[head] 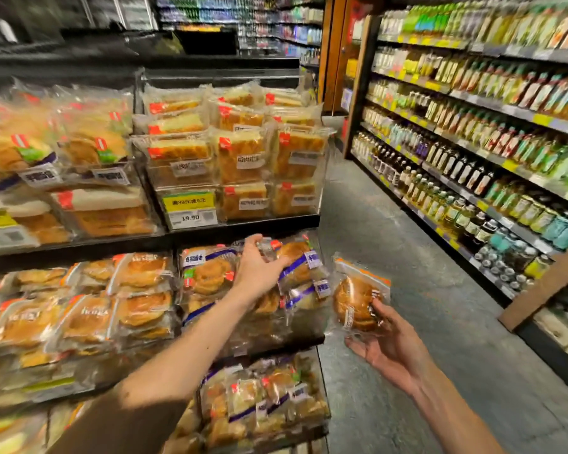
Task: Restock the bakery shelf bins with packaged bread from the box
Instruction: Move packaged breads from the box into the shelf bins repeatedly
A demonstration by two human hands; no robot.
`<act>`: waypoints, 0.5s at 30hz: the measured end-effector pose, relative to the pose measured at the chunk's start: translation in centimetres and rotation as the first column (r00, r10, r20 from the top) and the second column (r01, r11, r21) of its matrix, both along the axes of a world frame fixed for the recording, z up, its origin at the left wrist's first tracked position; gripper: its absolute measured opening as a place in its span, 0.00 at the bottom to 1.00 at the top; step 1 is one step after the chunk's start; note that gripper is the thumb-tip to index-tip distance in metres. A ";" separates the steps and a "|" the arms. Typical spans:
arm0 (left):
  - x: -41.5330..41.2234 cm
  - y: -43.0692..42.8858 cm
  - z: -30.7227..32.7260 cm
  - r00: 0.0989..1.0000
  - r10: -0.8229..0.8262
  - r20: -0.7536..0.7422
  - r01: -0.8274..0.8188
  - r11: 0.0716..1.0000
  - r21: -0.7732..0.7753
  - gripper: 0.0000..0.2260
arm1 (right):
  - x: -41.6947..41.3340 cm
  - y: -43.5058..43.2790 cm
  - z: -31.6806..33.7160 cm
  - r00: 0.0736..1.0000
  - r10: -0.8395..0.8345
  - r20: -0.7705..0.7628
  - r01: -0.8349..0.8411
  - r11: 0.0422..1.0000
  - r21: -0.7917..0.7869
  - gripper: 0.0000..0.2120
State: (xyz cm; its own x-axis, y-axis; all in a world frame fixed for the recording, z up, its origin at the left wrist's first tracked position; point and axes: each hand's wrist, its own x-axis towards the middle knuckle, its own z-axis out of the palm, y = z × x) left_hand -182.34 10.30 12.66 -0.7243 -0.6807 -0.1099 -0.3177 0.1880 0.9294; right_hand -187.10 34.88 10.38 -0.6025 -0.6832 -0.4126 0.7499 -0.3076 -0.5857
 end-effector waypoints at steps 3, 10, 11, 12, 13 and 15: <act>-1.0 0.3 -0.3 0.995 0.082 0.050 -0.074 0.987 -0.143 0.40 | -1.3 0.6 -0.2 0.999 0.048 0.018 -0.048 0.999 -0.008 0.43; -2.0 2.9 -0.5 0.992 0.122 0.009 -0.068 0.612 -0.788 0.14 | -2.8 1.0 1.2 0.992 0.122 -0.019 -0.122 0.992 0.040 0.21; -2.2 3.0 -0.5 0.994 0.106 0.024 -0.042 0.579 -0.814 0.13 | -3.0 1.0 1.4 0.992 0.122 -0.020 -0.121 0.992 0.047 0.16; -2.5 3.1 -0.5 0.993 0.105 0.050 -0.018 0.566 -0.824 0.13 | -3.2 1.0 1.6 0.992 0.120 -0.031 -0.118 0.992 0.052 0.13; -2.6 3.1 -0.4 0.991 0.115 0.071 -0.007 0.566 -0.825 0.14 | -3.4 1.0 1.7 0.991 0.124 -0.045 -0.121 0.991 0.055 0.12; -2.9 3.0 -0.4 0.987 0.131 0.092 0.004 0.552 -0.834 0.16 | -3.6 1.1 1.9 0.987 0.142 -0.073 -0.137 0.988 0.064 0.13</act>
State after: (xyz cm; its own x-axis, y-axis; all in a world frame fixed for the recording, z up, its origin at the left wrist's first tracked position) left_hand -185.23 13.30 12.22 -0.6999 -0.5617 0.4412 -0.4617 0.8271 0.3206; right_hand -190.72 35.99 12.32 -0.5345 -0.7386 -0.4108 0.7350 -0.1662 -0.6574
